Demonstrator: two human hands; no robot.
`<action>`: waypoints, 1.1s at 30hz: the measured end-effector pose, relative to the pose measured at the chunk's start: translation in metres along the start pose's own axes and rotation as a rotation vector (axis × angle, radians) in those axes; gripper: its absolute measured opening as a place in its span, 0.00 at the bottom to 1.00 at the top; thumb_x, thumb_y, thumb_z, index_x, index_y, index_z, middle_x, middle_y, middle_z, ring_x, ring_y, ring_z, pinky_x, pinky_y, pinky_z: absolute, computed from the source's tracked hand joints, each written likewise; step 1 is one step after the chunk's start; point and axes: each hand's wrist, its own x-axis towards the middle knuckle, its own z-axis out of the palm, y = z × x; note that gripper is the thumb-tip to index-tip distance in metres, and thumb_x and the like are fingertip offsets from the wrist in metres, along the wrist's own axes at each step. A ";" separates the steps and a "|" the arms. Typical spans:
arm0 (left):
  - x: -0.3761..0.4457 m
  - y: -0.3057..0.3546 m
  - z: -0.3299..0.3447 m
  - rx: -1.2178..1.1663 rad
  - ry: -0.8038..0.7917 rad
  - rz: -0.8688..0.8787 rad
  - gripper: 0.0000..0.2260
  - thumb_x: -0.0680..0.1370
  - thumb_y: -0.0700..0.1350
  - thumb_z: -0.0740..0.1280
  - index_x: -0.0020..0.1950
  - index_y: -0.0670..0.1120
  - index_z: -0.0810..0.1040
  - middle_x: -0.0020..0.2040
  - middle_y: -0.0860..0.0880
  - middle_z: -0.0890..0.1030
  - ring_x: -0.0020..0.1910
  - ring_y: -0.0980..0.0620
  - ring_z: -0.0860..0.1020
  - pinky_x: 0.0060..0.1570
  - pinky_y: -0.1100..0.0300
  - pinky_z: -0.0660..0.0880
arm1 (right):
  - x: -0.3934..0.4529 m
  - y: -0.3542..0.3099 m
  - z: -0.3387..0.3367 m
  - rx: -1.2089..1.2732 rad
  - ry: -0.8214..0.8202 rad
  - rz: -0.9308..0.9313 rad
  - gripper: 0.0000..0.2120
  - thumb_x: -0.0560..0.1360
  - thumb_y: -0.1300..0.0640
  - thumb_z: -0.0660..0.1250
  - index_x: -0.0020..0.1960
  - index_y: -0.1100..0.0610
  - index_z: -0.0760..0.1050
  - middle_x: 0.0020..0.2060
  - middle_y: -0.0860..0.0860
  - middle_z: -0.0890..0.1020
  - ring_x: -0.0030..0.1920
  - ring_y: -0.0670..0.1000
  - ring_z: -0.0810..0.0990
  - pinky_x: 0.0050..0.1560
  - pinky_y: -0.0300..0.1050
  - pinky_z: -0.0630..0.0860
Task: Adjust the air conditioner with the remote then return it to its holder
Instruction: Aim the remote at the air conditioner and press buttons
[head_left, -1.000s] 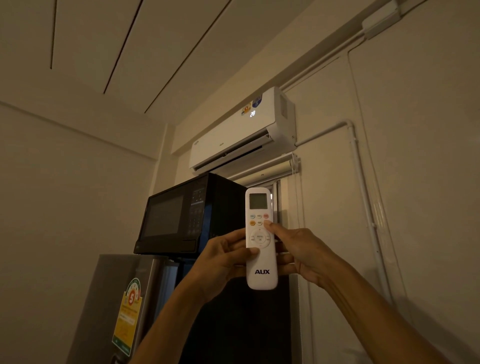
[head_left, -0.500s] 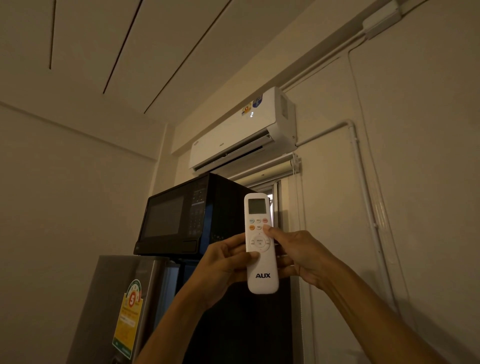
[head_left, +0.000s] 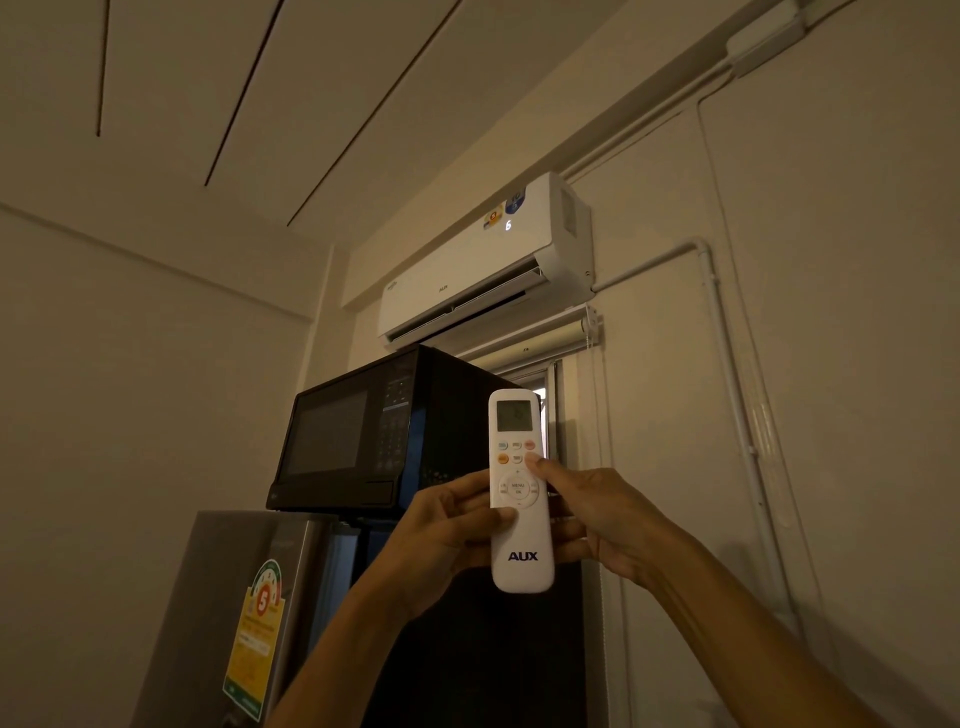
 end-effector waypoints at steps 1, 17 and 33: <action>0.000 0.000 0.000 -0.002 -0.002 -0.001 0.20 0.69 0.38 0.68 0.60 0.49 0.75 0.51 0.49 0.86 0.52 0.48 0.83 0.41 0.57 0.82 | 0.000 0.000 0.000 0.002 0.000 0.001 0.10 0.72 0.46 0.66 0.47 0.51 0.76 0.42 0.54 0.84 0.36 0.52 0.86 0.33 0.48 0.81; 0.003 -0.002 0.000 -0.008 0.002 -0.005 0.19 0.69 0.38 0.68 0.59 0.49 0.75 0.52 0.49 0.86 0.52 0.48 0.83 0.41 0.57 0.82 | 0.005 0.006 -0.004 0.023 -0.013 -0.008 0.10 0.72 0.46 0.66 0.48 0.52 0.77 0.42 0.54 0.84 0.36 0.52 0.86 0.32 0.48 0.82; -0.001 -0.002 -0.001 -0.008 0.008 0.000 0.19 0.70 0.38 0.67 0.60 0.49 0.75 0.53 0.48 0.85 0.53 0.47 0.83 0.42 0.57 0.82 | -0.005 0.008 -0.010 0.092 -0.189 -0.056 0.17 0.66 0.48 0.69 0.53 0.53 0.77 0.39 0.50 0.87 0.43 0.54 0.86 0.35 0.45 0.82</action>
